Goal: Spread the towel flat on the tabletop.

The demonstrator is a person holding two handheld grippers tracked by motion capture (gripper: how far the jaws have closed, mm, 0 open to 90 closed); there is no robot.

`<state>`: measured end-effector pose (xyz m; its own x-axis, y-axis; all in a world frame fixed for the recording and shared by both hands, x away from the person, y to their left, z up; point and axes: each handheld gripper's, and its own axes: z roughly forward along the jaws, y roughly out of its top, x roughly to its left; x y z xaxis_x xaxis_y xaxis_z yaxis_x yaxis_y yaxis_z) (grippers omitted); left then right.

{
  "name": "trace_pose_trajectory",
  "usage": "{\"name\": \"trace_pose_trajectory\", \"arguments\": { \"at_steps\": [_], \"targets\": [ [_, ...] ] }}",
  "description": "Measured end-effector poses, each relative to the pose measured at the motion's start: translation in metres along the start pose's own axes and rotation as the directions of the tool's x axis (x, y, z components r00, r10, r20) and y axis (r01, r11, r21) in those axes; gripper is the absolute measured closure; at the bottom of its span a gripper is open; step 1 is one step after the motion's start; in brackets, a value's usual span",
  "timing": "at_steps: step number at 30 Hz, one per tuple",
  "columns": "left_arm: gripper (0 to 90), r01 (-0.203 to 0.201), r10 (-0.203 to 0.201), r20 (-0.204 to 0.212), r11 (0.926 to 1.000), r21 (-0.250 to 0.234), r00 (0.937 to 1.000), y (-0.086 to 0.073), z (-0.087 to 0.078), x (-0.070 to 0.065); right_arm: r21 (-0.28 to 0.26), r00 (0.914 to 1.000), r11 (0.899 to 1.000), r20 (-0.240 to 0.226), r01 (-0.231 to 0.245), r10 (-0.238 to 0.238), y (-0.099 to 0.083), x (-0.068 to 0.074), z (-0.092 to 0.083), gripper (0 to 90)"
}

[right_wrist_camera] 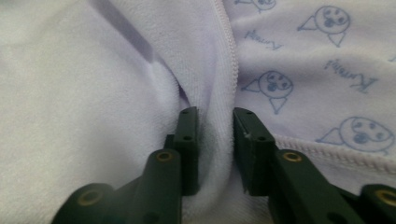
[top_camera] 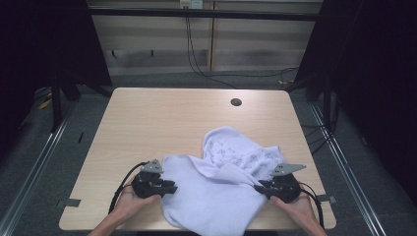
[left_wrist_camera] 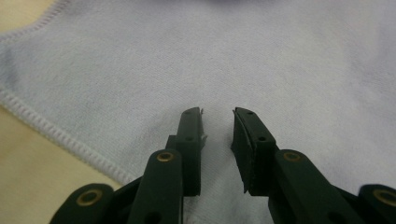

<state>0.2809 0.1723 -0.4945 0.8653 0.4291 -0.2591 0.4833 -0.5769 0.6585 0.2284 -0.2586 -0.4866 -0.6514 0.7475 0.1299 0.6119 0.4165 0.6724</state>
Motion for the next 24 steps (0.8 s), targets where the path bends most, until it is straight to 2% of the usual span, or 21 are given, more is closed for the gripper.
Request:
{"name": "trace_pose_trajectory", "arguments": {
  "at_steps": [2,3,4,7,9,11,12,13,16,17,18,19,20,21,22,24],
  "targets": [
    [70.5,0.006,-0.006,0.011,0.9998,-0.017,0.9999,-0.001,-0.003,0.001,-0.037,0.9997,0.999,-0.022,0.011,-0.012,0.001,0.003,-0.006,64.2],
    [69.5,0.009,-0.008,0.009,0.9997,-0.023,0.9999,0.0,-0.005,0.003,-0.078,0.9996,0.997,-0.022,0.015,-0.017,0.008,0.004,-0.01,62.0],
    [69.5,0.023,-0.023,0.004,0.9988,-0.043,0.9997,0.001,-0.006,0.007,-0.078,0.9996,0.997,-0.022,0.015,-0.017,0.008,0.004,-0.01,62.0],
    [68.6,0.07,-0.072,-0.021,0.9923,-0.102,0.9971,0.009,-0.011,0.023,-0.135,0.9993,0.991,-0.033,0.013,-0.018,0.029,0.001,-0.007,63.5],
    [68.2,0.076,-0.085,-0.059,0.9859,-0.15,0.9946,0.015,-0.016,0.034,-0.15,0.9985,0.989,-0.051,0.011,-0.019,0.042,-0.002,0.003,64.9],
    [67.4,0.078,-0.092,-0.072,0.9818,-0.173,0.9932,0.021,-0.02,0.046,-0.143,0.9973,0.989,-0.066,0.023,-0.033,0.056,-0.003,0.019,66.0],
    [67.2,0.085,-0.105,-0.086,0.9746,-0.207,0.9908,0.021,-0.022,0.052,-0.135,0.9967,0.991,-0.075,0.021,-0.032,0.062,-0.003,0.03,66.0],
    [67.2,0.114,-0.132,-0.067,0.968,-0.224,0.9889,0.022,-0.024,0.059,-0.128,0.9949,0.992,-0.096,0.018,-0.03,0.067,-0.003,0.04,66.0],
    [66.6,0.134,-0.162,-0.092,0.9574,-0.256,0.9826,0.018,-0.03,0.071,-0.109,0.9921,0.993,-0.116,0.034,-0.047,0.075,0.002,0.059,64.9],
    [65.8,0.147,-0.178,-0.097,0.9529,-0.266,0.9793,0.015,-0.032,0.076,-0.097,0.9912,0.994,-0.12,0.043,-0.055,0.076,0.003,0.064,64.1],
    [64.6,0.154,-0.186,-0.1,0.9507,-0.269,0.9774,0.013,-0.033,0.078,-0.06,0.993,0.996,-0.094,0.066,-0.071,0.074,0.005,0.072,61.9],
    [63.7,0.18,-0.214,-0.099,0.9457,-0.27,0.9718,0.007,-0.035,0.084,-0.053,0.9933,0.997,-0.094,0.063,-0.067,0.073,0.004,0.074,61.4],
    [63.0,0.18,-0.214,-0.099,0.9457,-0.27,0.9718,0.007,-0.035,0.084,-0.053,0.9933,0.997,-0.094,0.063,-0.067,0.073,0.004,0.074,61.4],
    [63.0,0.188,-0.224,-0.111,0.945,-0.268,0.9683,0.003,-0.035,0.087,-0.052,0.9931,0.997,-0.104,0.048,-0.054,0.072,0.004,0.075,60.8],
    [62.5,0.195,-0.232,-0.117,0.9451,-0.262,0.9657,0.001,-0.035,0.09,-0.044,0.9929,0.998,-0.104,0.053,-0.058,0.071,0.005,0.077,60.9],
    [60.8,0.201,-0.238,-0.125,0.9458,-0.255,0.9632,-0.001,-0.034,0.092,-0.04,0.992,0.996,-0.092,0.084,-0.087,0.069,0.01,0.078,68.1]
  ]
}}
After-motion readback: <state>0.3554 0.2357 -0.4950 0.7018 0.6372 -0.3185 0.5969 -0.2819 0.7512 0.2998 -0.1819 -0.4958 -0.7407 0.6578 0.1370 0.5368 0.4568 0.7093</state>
